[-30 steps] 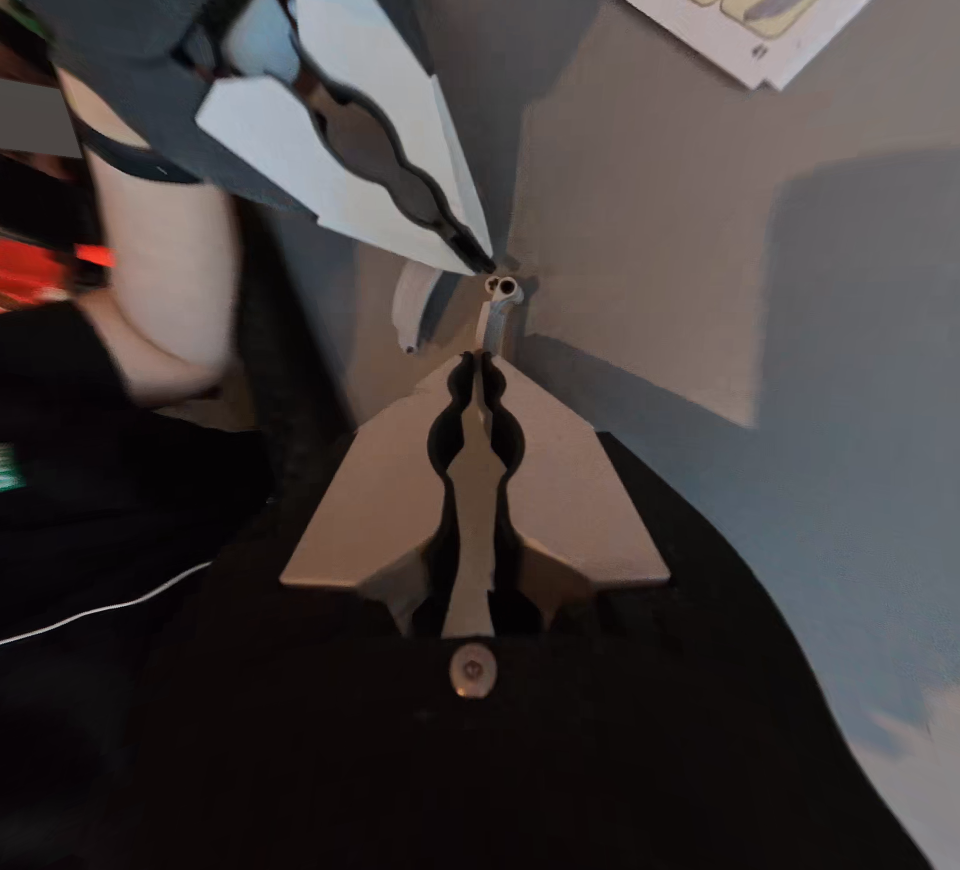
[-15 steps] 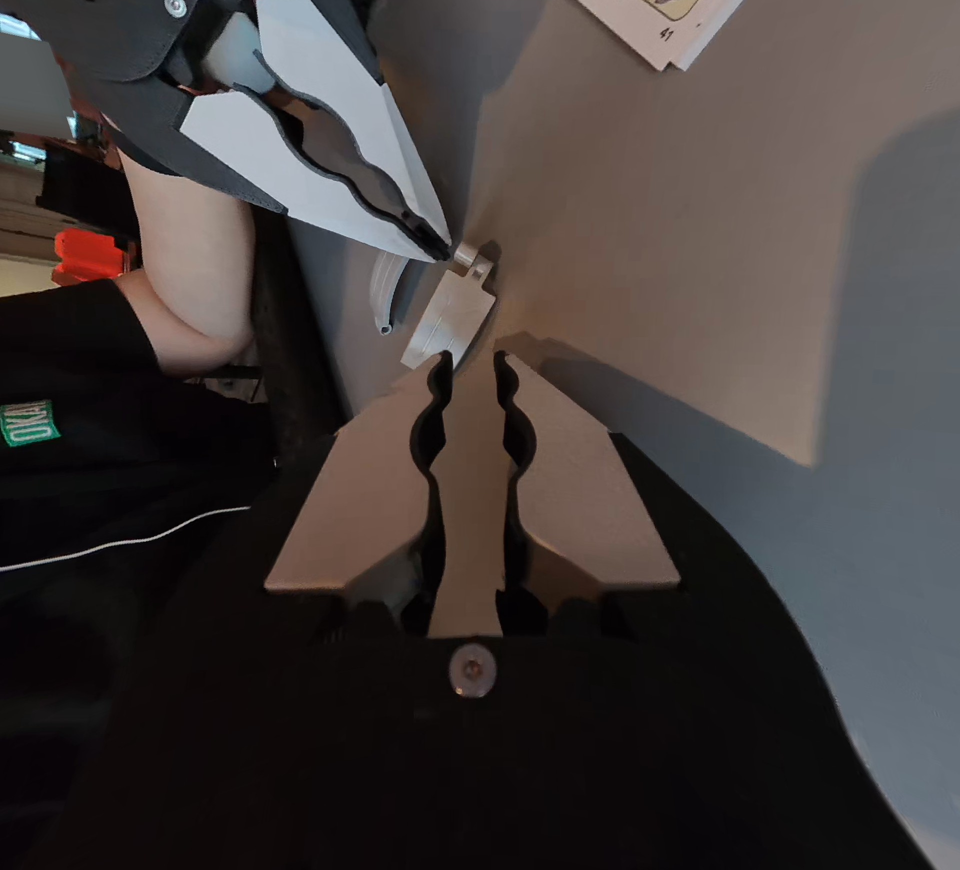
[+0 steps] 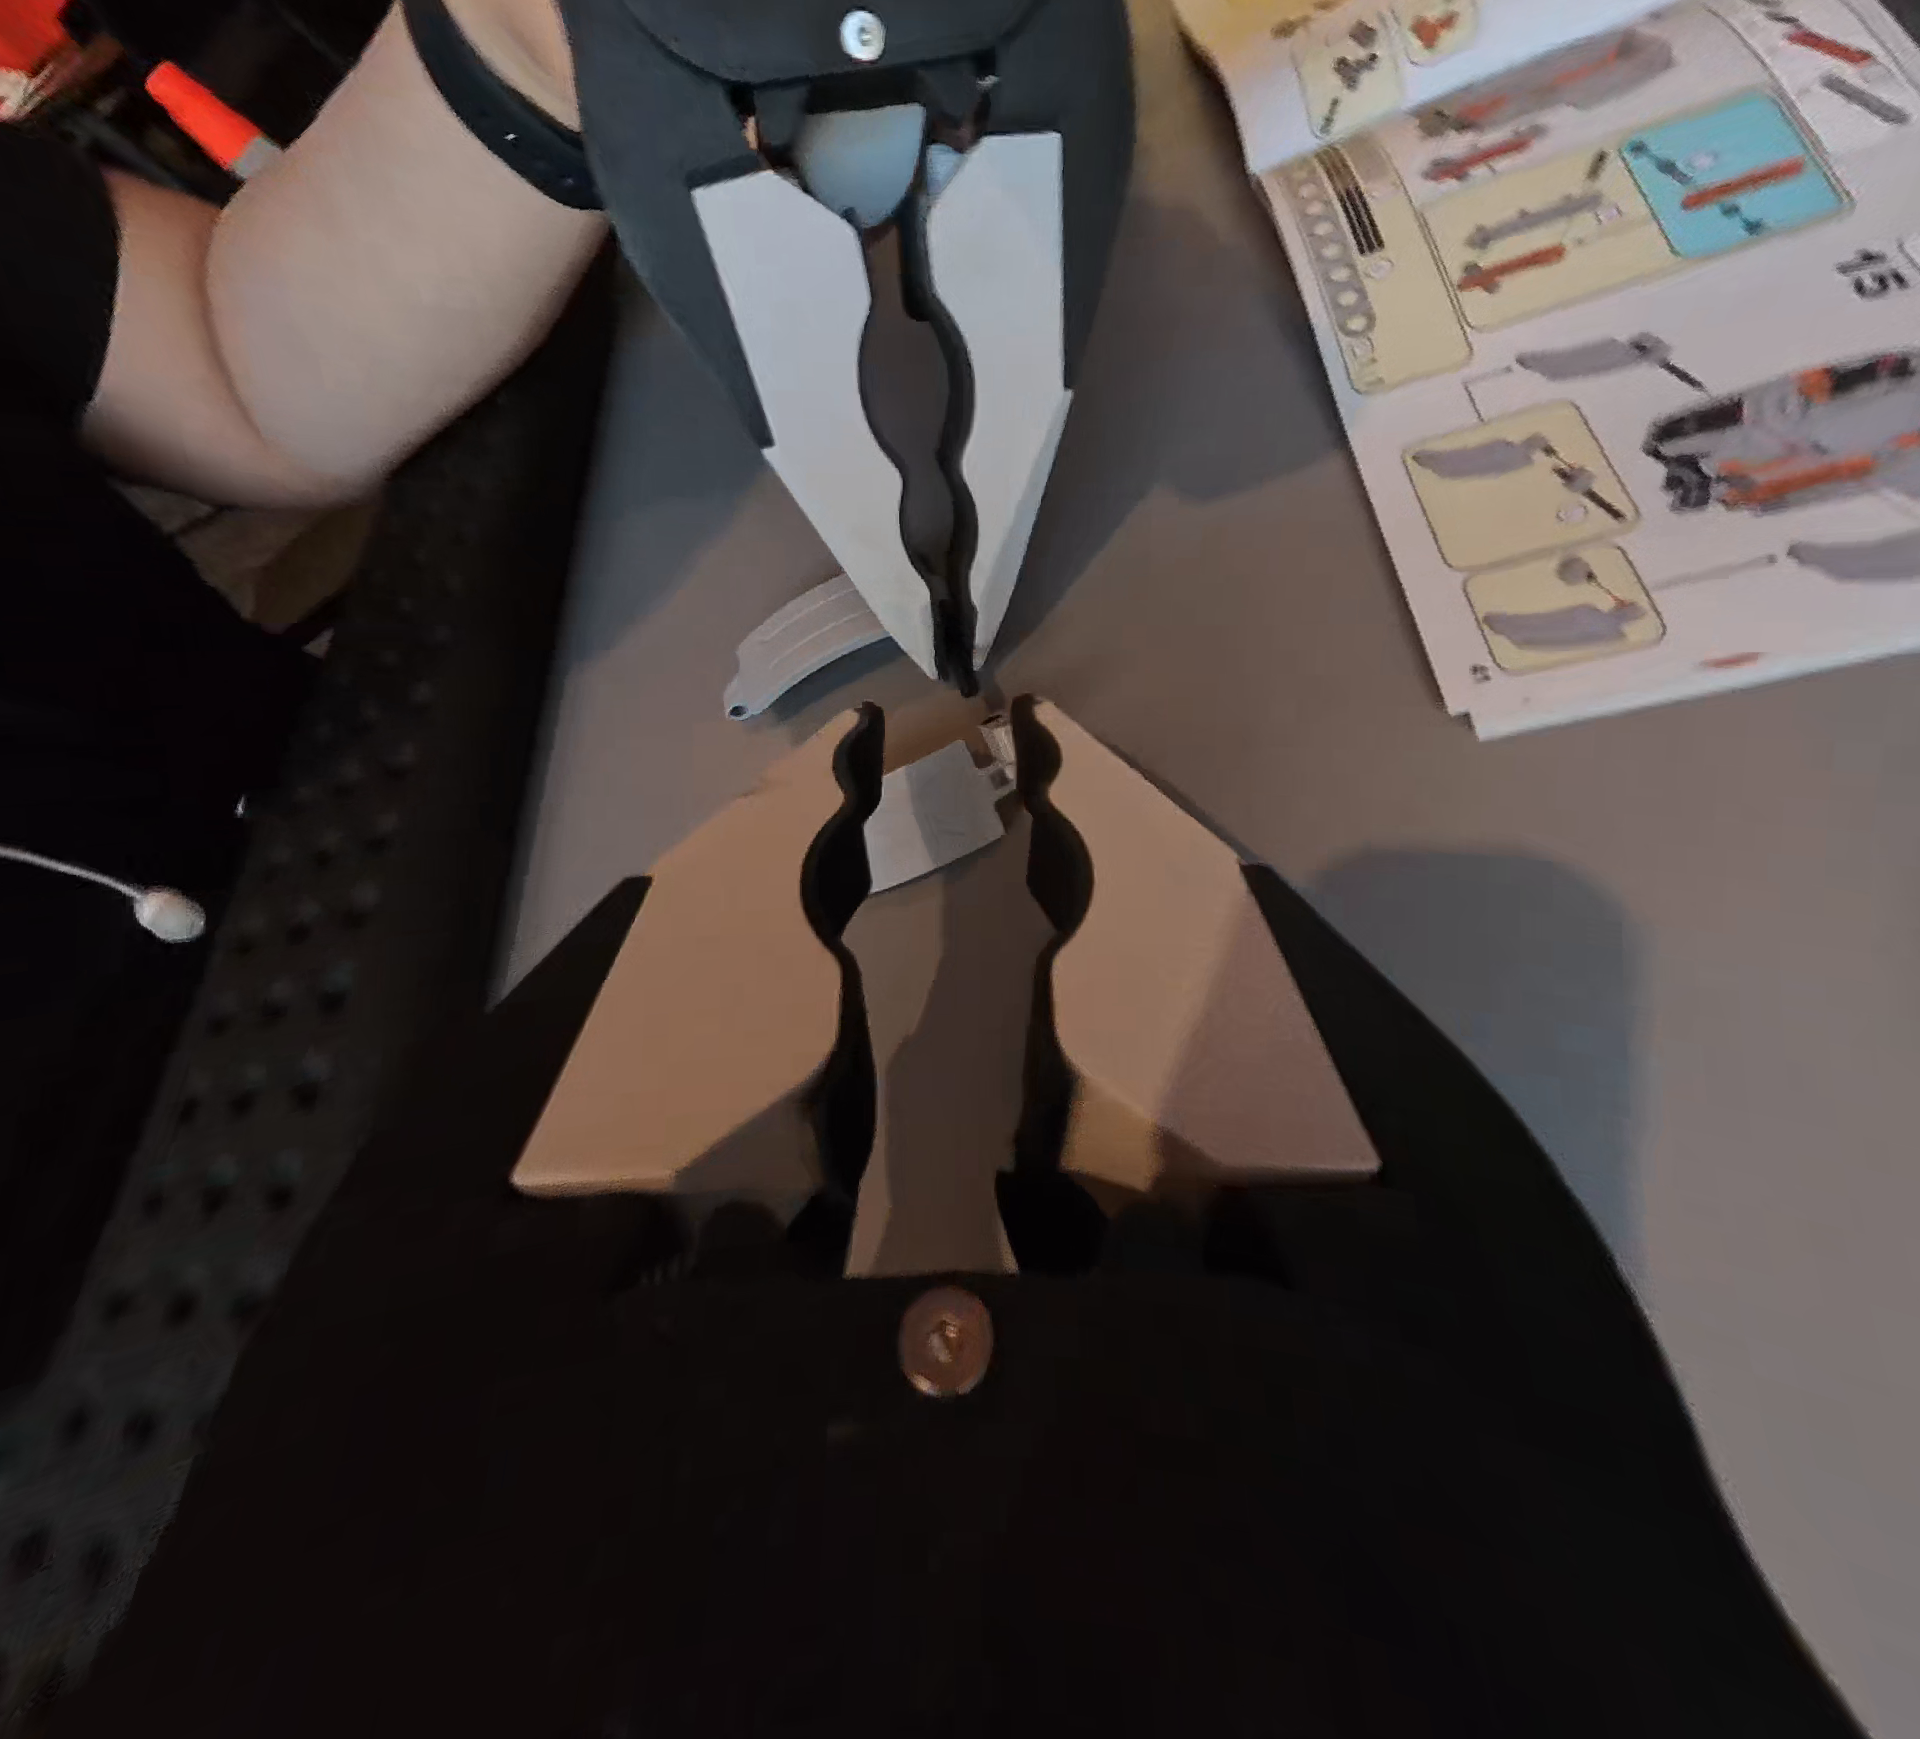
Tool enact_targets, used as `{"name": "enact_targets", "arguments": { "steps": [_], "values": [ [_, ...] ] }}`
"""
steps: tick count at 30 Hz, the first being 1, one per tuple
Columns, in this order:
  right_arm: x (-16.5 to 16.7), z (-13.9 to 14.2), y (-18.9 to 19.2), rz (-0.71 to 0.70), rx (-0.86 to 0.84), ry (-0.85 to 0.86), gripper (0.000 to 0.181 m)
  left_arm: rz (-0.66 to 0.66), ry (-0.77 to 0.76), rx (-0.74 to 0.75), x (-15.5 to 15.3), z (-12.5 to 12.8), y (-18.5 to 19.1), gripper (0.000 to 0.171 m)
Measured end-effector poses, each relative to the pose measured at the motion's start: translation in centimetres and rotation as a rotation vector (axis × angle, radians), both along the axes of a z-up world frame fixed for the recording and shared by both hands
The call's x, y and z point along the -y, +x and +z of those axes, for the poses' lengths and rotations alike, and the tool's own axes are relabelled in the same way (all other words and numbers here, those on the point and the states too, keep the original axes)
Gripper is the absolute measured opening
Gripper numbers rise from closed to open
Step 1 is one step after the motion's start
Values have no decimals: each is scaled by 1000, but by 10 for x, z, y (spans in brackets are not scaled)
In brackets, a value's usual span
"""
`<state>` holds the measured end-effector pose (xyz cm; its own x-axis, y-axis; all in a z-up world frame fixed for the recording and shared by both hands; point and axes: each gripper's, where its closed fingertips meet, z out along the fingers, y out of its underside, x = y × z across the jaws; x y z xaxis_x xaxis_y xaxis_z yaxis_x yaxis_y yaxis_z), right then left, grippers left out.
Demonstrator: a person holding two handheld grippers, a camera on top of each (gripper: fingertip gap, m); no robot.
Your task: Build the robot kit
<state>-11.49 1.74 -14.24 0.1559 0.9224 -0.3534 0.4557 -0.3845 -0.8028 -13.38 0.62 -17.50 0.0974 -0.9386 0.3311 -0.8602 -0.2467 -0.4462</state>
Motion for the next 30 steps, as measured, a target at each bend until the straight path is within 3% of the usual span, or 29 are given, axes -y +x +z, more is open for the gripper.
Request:
{"name": "enact_targets", "arguments": {
  "steps": [5,13,18,23,26,30],
  "values": [
    [-6,-7,1,72,21,123,21,0,-7,-6,0,-1,0,2],
    [-2,-20,-3,163,54,32,14,-5,-10,-3,1,-2,1,2],
    [1,-21,-4,198,87,87,5,-1,-12,3,0,0,1,2],
    [1,-13,17,179,372,309,5,0,-10,8,1,2,1,1],
    [0,-11,43,141,653,437,5,-2,-11,-1,1,0,1,2],
    [6,-25,59,133,883,452,6,2,-16,-5,1,0,0,2]
  ]
}}
